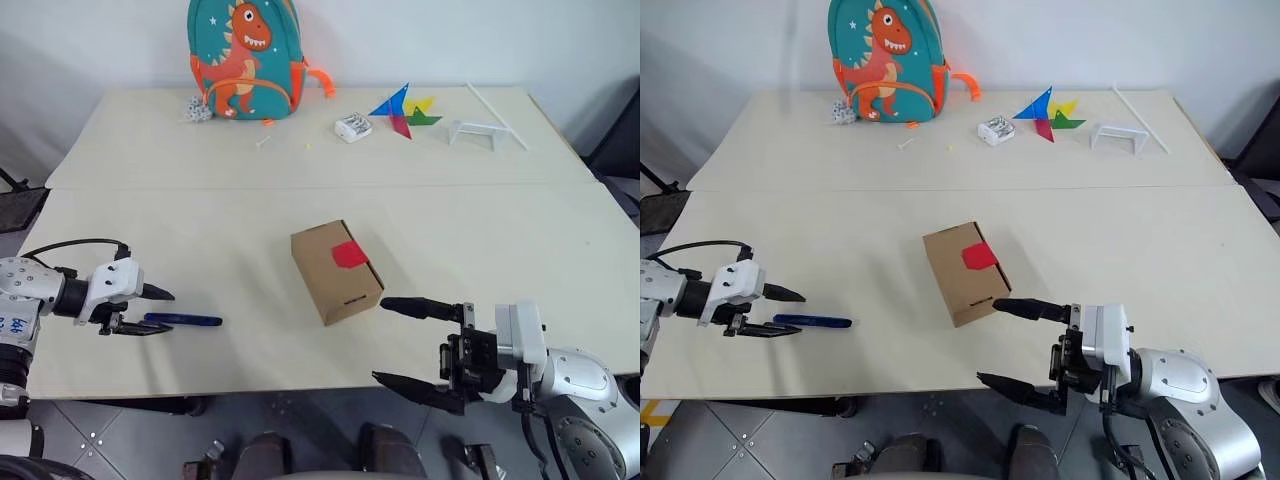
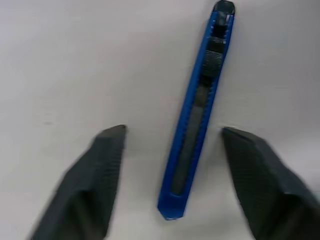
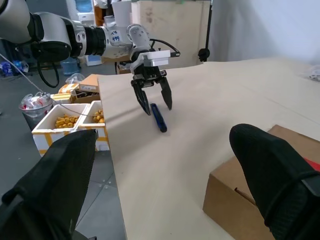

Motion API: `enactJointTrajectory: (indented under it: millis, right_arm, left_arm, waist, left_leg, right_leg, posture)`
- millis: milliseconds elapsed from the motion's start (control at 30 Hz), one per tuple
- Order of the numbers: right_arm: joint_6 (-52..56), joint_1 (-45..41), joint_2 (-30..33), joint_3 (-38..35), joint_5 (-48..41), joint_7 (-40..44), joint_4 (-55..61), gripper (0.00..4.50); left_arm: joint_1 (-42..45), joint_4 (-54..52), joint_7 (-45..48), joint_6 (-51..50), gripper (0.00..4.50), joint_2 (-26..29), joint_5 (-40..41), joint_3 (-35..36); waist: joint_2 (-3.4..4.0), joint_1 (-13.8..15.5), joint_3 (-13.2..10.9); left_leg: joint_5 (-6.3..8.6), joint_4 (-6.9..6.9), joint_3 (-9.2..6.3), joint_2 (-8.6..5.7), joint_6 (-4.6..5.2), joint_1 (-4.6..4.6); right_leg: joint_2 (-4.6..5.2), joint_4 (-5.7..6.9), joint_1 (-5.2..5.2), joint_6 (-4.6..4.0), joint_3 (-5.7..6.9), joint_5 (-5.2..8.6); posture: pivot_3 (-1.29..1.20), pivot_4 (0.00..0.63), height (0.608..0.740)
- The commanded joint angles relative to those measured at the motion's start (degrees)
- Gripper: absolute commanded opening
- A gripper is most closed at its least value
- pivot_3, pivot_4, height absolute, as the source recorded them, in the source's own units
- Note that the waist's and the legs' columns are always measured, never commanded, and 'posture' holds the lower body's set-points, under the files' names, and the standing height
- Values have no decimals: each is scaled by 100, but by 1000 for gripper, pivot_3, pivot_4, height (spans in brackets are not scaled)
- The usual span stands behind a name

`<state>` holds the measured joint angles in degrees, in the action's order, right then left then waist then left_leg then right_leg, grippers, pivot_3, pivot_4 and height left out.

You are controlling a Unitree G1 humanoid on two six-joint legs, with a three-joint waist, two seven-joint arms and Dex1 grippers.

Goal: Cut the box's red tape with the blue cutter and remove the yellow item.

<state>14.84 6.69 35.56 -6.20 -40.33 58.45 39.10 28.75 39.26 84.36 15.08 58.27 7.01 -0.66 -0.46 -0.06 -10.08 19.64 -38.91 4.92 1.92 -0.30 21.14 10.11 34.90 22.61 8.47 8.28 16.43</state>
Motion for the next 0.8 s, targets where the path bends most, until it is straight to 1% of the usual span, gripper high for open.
enactJointTrajectory:
  millis: [33,133,200,367,467,600,733,800]
  right_arm:
    - [-101,-20,48,-55,-74,-53,230,4500]
    - [-115,-10,59,-67,-70,-55,228,4500]
    - [-120,-10,68,-78,-73,-50,218,4500]
    - [-110,-22,83,-97,-84,-62,194,4500]
    - [-59,56,181,-199,-67,-56,152,4500]
    - [51,331,458,-441,-112,0,187,4500]
    - [264,942,846,-888,-219,63,339,4500]
    - [554,1222,1024,-1147,-239,-139,424,4500]
  left_arm:
    - [-141,254,124,133,1805,-34,-299,-267]
    - [-215,250,123,266,894,-34,-311,-285]
    - [-250,236,117,303,415,-37,-308,-286]
    - [-342,-72,56,114,410,-122,-97,-162]
    - [-388,-864,-44,-264,410,-165,88,-68]
    - [-604,-2376,-232,-769,410,-123,56,-148]
    - [-705,-4574,-699,-2197,410,-376,-17,-621]
    - [-729,-5460,-1027,-3031,410,-608,-209,-990]
  waist:
    - [7,-1,4]
    - [17,0,10]
    - [20,-1,12]
    - [23,-2,13]
    - [24,10,14]
    - [18,120,11]
    - [10,181,6]
    - [9,170,6]
  left_leg:
    - [0,1,3,0,0,-2]
    - [0,1,5,0,0,-4]
    - [1,1,8,0,1,-6]
    - [3,1,15,0,4,-9]
    - [5,-1,17,0,7,-7]
    - [18,-17,19,-1,22,4]
    - [22,-22,21,-2,24,8]
    - [23,-23,26,-3,26,8]
  right_leg:
    - [0,0,0,0,-2,0]
    - [0,0,0,0,-4,0]
    - [0,1,0,0,-7,0]
    - [0,1,1,0,-15,0]
    - [0,0,2,0,-18,0]
    - [2,-4,1,4,-21,-2]
    - [2,-10,1,6,-28,-3]
    - [2,-16,0,8,-35,-4]
  posture:
    - [0,150,740]
    - [0,150,740]
    - [0,150,740]
    - [0,150,740]
    - [0,150,740]
    - [0,150,740]
    - [0,150,740]
    - [0,150,740]
